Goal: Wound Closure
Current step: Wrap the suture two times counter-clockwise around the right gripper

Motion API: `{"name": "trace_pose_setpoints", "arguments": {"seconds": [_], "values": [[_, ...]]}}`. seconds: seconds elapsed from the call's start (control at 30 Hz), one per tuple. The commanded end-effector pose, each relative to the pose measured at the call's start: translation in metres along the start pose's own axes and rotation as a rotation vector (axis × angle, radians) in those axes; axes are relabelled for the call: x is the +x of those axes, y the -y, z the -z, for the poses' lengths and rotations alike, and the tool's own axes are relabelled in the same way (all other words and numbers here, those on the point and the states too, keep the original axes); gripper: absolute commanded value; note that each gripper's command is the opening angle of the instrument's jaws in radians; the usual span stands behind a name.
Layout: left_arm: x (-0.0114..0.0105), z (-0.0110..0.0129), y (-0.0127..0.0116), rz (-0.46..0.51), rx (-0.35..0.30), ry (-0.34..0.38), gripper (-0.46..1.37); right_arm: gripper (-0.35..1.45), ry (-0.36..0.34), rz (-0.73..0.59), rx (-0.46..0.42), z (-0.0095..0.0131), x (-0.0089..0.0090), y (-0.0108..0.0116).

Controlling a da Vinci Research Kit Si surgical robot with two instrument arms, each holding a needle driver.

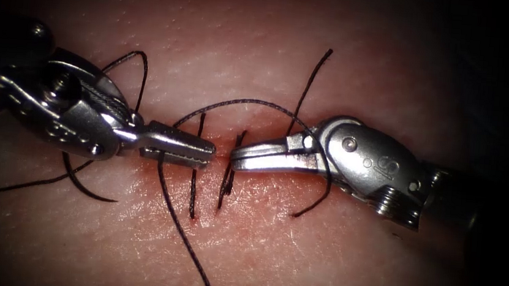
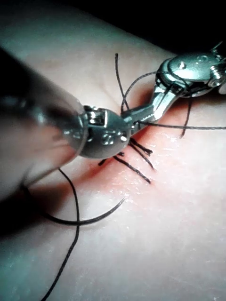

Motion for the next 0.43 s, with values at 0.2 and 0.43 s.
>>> {"name": "trace_pose_setpoints", "arguments": {"seconds": [0.2,0.43], "values": [[-0.0012,-0.0004,-0.0011,0.015,-0.006,0.003,-0.35,-0.35,-0.010,0.000,0.000,0.0002,0.0003,0.0004],[-0.0015,-0.0009,-0.0018,0.020,-0.011,0.009,-0.35,-0.35,-0.024,-0.002,-0.008,0.0002,0.0005,0.0001]]}}
